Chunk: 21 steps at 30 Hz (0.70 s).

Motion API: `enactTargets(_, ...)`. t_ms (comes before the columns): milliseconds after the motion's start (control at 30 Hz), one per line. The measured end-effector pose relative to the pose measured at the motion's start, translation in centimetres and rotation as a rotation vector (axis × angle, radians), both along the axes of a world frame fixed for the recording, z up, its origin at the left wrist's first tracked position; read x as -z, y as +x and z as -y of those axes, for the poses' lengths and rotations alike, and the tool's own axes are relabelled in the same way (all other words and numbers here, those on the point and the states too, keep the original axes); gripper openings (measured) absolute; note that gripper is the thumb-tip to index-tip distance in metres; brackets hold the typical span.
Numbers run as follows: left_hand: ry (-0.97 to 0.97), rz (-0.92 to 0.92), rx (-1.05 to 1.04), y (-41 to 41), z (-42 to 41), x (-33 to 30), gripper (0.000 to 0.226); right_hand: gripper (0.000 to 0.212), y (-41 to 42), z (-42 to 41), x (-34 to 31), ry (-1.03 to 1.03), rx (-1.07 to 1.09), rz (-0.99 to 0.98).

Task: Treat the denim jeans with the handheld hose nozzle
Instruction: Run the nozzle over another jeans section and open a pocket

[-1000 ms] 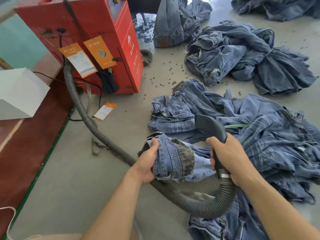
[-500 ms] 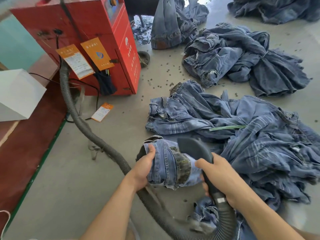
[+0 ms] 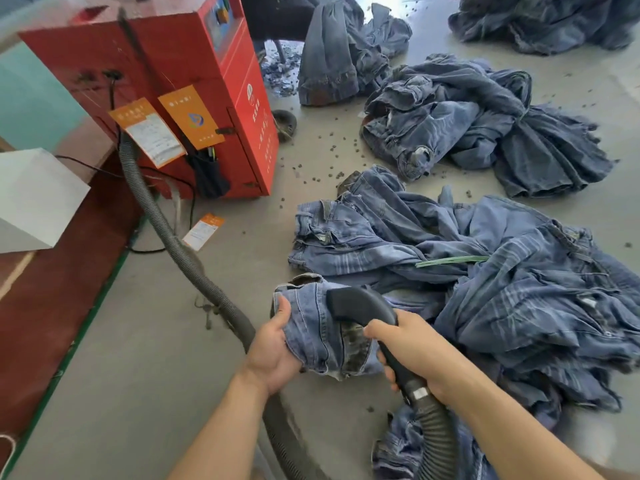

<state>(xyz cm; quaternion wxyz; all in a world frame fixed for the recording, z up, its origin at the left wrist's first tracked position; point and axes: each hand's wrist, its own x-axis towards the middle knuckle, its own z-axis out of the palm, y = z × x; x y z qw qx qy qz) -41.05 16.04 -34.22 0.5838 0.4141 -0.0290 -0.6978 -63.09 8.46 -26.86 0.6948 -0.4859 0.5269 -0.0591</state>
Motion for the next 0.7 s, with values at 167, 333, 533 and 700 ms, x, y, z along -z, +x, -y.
enactTargets(167,-0.034,-0.037,-0.056,-0.8,-0.1,-0.1,0.069,0.014,1.0,1.8,0.4,-0.06,0.193,-0.018)
enactTargets(333,-0.013,-0.08,-0.125,-1.3,0.8,-0.2,0.069,0.011,-1.0,-1.0,-0.5,-0.099,0.077,0.072)
enactTargets(533,-0.005,-0.093,-0.073,-1.2,0.2,0.1,0.073,0.02,0.2,1.6,-0.6,-0.342,0.098,-0.182)
enactTargets(700,0.007,-0.094,-0.093,-0.6,1.4,-0.8,0.083,0.017,-3.0,-0.5,-2.3,-0.326,0.151,-0.107)
